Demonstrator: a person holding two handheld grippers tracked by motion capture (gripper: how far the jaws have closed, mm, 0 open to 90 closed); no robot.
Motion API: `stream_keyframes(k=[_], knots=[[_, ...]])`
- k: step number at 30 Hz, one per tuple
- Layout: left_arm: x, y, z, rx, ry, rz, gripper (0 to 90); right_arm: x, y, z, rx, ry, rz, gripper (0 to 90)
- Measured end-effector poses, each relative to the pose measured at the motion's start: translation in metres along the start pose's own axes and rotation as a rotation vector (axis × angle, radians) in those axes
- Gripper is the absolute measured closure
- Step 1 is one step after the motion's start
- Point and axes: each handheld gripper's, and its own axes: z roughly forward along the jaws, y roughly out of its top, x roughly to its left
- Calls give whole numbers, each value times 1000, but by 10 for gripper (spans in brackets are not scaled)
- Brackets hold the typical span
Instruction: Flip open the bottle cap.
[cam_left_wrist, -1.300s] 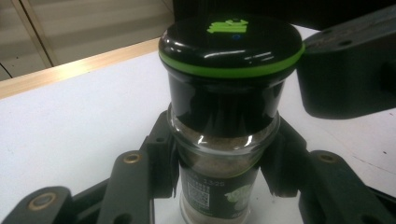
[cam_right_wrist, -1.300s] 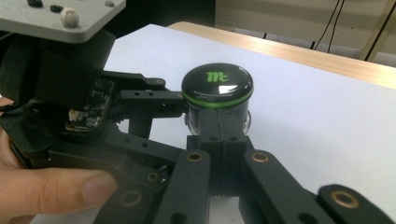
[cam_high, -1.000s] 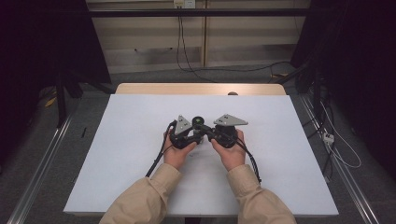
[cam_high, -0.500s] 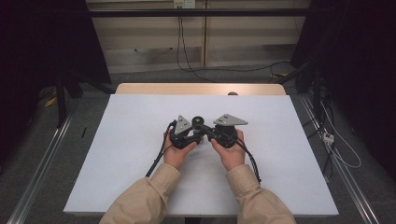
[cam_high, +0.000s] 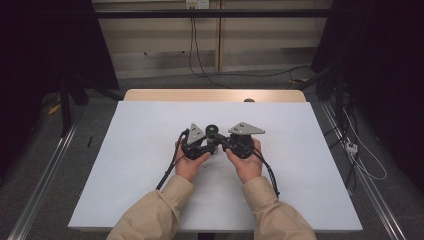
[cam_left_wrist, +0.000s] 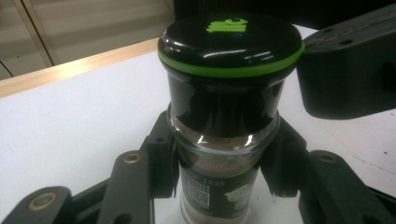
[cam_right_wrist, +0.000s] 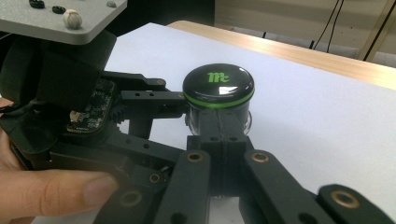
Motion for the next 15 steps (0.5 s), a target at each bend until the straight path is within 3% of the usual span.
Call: stream_keyframes(k=[4,6,7,9,11,15], knots=[[0,0,0,0,-2,7,536,1,0,0,-2,-4,-7,900],[-2,1,0,2,3,26,536,1,3,-2,-48,-7,3,900],[-2,0,0,3,8,4,536,2,6,-3,-52,-14,5,900],[0,0,0,0,-1,-14,536,4,11,-3,-28,-26,-18,900],[-1,0,0,3,5,2,536,5,12,-1,-20,-24,-32,900],[-1,0,-1,4,4,3,536,5,11,-1,-26,-18,-22,900]])
